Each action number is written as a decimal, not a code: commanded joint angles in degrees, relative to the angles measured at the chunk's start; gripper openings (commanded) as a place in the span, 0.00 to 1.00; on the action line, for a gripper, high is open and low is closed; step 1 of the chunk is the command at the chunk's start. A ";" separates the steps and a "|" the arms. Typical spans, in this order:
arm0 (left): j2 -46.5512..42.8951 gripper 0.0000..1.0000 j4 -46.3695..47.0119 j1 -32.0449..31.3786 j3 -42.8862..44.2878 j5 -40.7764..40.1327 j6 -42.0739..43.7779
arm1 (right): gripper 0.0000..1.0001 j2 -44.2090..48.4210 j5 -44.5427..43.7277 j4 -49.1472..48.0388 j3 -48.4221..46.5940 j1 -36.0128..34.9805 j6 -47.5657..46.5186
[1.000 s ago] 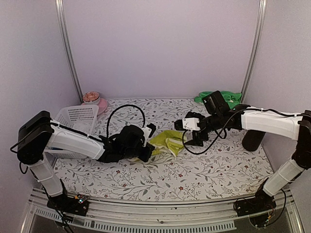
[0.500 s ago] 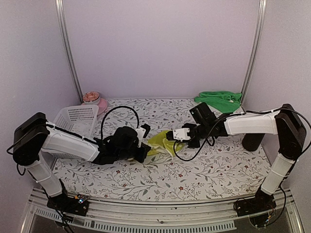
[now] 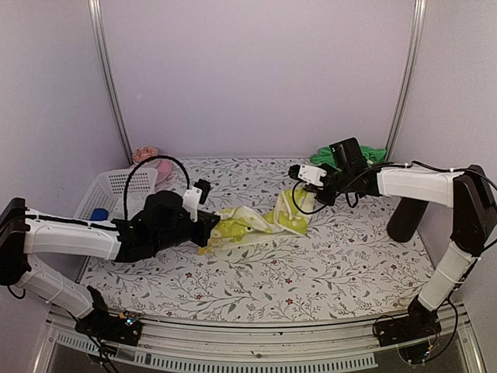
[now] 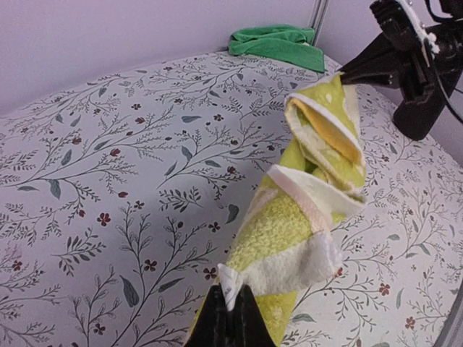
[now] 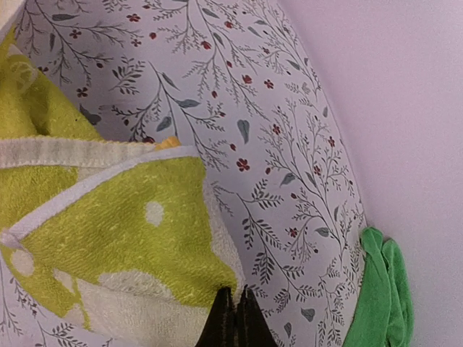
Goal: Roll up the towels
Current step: Flatten out the towel at the center of the board.
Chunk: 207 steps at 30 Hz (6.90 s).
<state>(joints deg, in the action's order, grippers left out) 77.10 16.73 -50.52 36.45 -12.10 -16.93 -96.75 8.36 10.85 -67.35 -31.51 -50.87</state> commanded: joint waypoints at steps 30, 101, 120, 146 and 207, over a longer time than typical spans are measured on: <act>18.28 0.00 9.91 -6.08 -2.92 8.73 -4.54 | 0.81 -15.45 -6.99 13.05 -18.06 -4.92 15.48; 20.70 0.02 15.75 -6.12 -7.63 6.54 -6.53 | 0.05 -32.19 -8.50 13.89 -27.31 -12.02 23.82; 2.21 0.01 9.76 -0.10 -7.97 -5.33 -5.28 | 0.02 -11.59 -0.07 16.05 -25.58 -6.07 21.79; 13.15 0.11 9.09 -6.68 -7.97 10.90 -6.62 | 0.23 17.91 -5.30 23.37 17.45 1.62 10.76; 26.90 0.36 -14.16 -15.69 16.34 -4.03 4.67 | 0.62 -10.13 -18.73 6.64 -2.52 -7.60 27.93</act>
<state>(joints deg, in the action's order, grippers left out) 102.21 4.97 -65.45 51.09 -14.44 -13.56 -106.37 -10.02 18.35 -70.78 -39.27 -23.53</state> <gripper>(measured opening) 0.362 0.623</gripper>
